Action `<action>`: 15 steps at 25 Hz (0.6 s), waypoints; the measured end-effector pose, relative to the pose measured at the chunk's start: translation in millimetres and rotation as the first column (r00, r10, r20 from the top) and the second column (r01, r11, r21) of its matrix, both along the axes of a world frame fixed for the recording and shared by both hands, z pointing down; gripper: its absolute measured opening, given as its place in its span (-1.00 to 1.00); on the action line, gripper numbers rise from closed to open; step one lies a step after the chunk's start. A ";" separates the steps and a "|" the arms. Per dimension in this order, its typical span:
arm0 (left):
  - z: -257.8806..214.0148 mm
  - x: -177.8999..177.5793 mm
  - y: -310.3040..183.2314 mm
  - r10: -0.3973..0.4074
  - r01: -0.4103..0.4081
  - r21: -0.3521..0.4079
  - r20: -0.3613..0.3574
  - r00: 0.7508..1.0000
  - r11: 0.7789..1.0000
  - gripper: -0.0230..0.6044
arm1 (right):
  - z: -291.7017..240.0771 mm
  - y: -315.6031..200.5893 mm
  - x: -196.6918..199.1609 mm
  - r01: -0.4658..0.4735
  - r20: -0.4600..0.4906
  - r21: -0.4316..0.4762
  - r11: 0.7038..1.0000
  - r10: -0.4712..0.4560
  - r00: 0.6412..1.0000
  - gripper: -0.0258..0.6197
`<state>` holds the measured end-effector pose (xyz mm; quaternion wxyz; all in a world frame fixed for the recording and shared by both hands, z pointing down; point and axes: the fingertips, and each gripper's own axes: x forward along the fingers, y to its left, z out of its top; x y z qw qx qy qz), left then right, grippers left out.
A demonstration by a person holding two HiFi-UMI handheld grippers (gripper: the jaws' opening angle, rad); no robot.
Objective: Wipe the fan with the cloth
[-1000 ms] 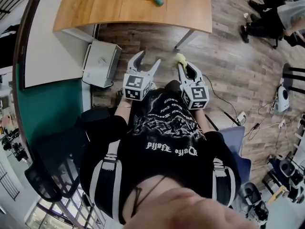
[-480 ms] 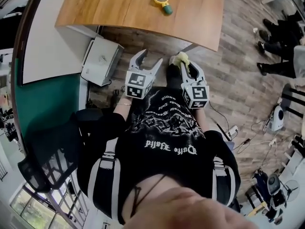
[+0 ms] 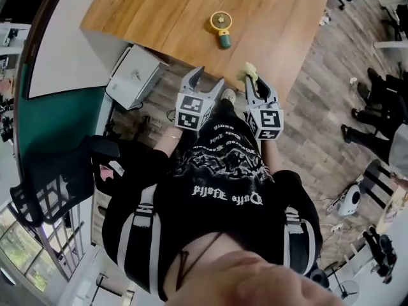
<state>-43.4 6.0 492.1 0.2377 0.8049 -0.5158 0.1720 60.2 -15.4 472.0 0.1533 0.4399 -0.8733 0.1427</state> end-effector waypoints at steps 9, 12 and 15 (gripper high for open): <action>17.8 27.0 -74.7 -0.194 0.196 -0.037 0.066 0.979 0.980 -0.01 | 12.6 -85.4 28.9 0.157 0.008 -0.014 0.988 -0.156 0.988 -0.70; 26.3 27.2 -88.1 -0.258 0.263 -0.055 0.080 0.963 0.963 -0.01 | 21.1 -104.4 36.7 0.136 0.016 -0.032 0.990 -0.136 0.991 -0.70; 36.2 28.7 -99.0 -0.286 0.296 -0.088 0.111 0.952 0.951 -0.01 | 27.7 -110.6 43.2 0.101 0.042 -0.063 0.993 -0.099 0.994 -0.70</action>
